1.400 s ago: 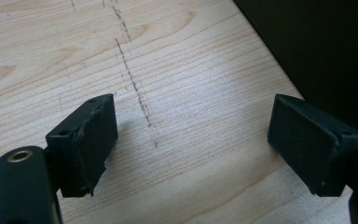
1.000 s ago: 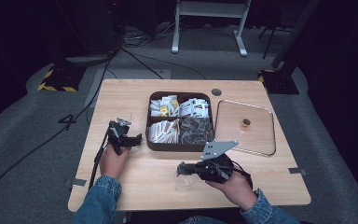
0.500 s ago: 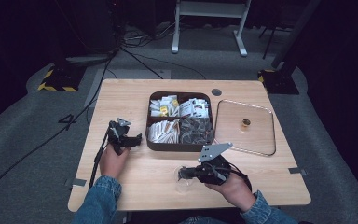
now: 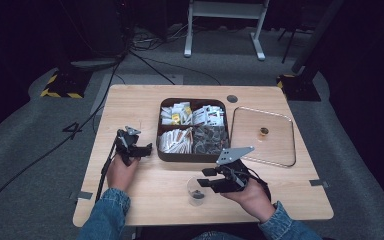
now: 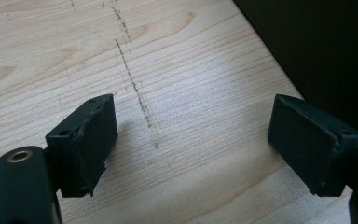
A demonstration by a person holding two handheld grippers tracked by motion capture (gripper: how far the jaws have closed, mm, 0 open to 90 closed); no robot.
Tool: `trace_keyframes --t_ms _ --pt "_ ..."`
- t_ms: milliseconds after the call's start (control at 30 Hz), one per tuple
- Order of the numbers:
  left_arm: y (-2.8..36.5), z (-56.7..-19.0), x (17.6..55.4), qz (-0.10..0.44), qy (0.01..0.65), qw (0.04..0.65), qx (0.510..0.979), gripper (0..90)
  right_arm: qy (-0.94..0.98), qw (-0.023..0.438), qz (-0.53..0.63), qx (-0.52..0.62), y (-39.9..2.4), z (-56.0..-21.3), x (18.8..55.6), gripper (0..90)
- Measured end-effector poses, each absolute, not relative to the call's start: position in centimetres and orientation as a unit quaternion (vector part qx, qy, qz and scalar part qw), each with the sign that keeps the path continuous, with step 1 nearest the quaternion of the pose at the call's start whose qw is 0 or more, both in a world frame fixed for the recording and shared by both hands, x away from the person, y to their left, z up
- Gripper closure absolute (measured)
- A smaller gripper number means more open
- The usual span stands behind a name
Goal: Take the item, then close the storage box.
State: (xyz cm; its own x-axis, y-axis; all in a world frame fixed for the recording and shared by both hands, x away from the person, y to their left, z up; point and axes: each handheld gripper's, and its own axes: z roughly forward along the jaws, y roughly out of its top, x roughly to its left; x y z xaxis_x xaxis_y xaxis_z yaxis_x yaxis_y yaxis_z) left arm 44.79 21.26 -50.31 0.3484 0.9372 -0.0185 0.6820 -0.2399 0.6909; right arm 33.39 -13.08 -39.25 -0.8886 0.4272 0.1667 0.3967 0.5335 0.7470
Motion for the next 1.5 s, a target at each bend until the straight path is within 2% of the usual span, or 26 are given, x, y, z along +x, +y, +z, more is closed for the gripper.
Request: trace_keyframes --t_ms 333,533,933,1033,1500 --pt "21.3 -50.3 44.8 0.206 0.533 0.311 0.760 16.3 0.862 0.044 0.435 0.258 -14.0 -37.7 34.9 53.4" --pt "21.3 -50.3 44.8 0.206 0.533 0.311 0.760 16.3 0.851 0.076 0.442 0.275 -15.0 -36.7 36.1 47.8" --pt "21.3 -50.3 44.7 0.203 0.532 0.312 0.761 16.0 0.831 0.113 0.442 0.319 -17.1 -35.8 38.8 43.2" --pt "21.3 -50.3 44.6 0.202 0.531 0.313 0.761 15.8 0.825 0.135 0.438 0.331 -18.0 -35.5 39.7 42.0" --pt "21.3 -50.3 44.6 0.202 0.531 0.312 0.761 15.6 0.791 0.177 0.418 0.411 -22.3 -36.1 43.1 38.9"
